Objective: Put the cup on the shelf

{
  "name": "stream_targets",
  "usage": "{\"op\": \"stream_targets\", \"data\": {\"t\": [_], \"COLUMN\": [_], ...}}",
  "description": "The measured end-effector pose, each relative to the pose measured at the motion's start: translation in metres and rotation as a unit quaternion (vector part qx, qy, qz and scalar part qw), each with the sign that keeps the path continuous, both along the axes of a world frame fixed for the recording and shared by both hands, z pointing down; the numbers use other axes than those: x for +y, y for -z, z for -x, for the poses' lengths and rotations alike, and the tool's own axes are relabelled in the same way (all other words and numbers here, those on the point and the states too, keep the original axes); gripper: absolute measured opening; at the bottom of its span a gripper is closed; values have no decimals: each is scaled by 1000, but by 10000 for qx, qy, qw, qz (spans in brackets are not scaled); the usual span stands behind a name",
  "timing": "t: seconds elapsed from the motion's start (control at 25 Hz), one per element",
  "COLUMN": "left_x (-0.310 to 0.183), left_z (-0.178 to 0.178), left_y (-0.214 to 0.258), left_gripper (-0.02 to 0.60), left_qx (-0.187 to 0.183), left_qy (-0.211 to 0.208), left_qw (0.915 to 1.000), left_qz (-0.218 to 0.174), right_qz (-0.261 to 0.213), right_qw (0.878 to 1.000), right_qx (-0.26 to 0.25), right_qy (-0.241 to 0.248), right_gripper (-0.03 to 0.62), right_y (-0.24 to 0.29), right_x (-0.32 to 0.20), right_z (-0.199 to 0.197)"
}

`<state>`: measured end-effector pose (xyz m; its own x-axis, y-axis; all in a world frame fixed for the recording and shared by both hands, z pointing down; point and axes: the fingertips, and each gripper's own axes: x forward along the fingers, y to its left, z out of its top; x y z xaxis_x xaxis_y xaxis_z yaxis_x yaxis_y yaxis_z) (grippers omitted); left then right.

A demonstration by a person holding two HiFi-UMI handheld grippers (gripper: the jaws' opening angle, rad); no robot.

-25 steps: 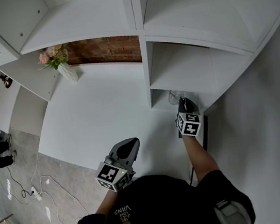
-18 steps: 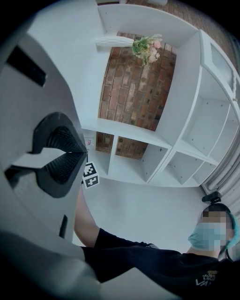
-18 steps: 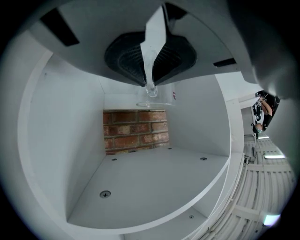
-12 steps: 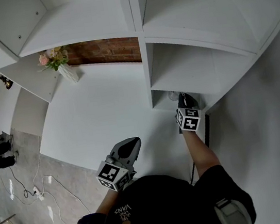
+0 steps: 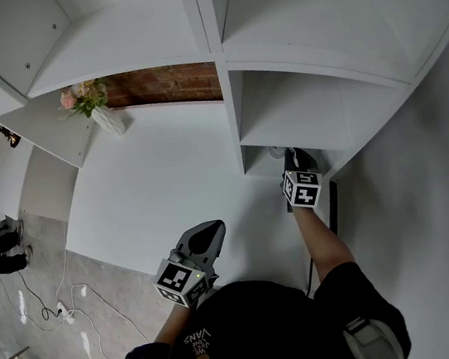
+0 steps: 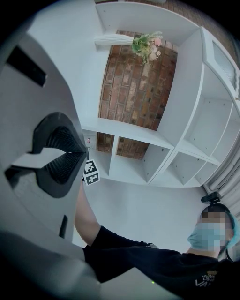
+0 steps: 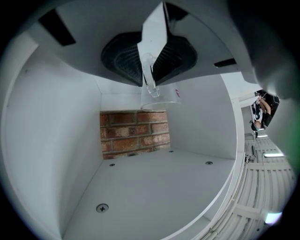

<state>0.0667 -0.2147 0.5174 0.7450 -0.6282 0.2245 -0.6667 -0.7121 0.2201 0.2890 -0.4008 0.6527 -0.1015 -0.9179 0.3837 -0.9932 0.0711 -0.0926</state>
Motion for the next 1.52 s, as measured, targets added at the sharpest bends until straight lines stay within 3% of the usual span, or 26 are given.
{"op": "stream_targets", "data": {"t": [0.88,1.52], "left_x": [5,18], "left_z": [2,11], "left_y": [3,15], "left_gripper": [8,8], "left_qx": [53,257], "left_qy": [95,-88], "left_qw": [9999,9994], "left_qz": [-46,-212], "right_qz": [236,-64], "right_qw": [9996,9996], "right_qx": [-114,-212], "right_qy": [37,-183], "right_gripper": [87,101], "right_y": [-14,20], "right_x": [15,63], "right_z": [-1,0]}}
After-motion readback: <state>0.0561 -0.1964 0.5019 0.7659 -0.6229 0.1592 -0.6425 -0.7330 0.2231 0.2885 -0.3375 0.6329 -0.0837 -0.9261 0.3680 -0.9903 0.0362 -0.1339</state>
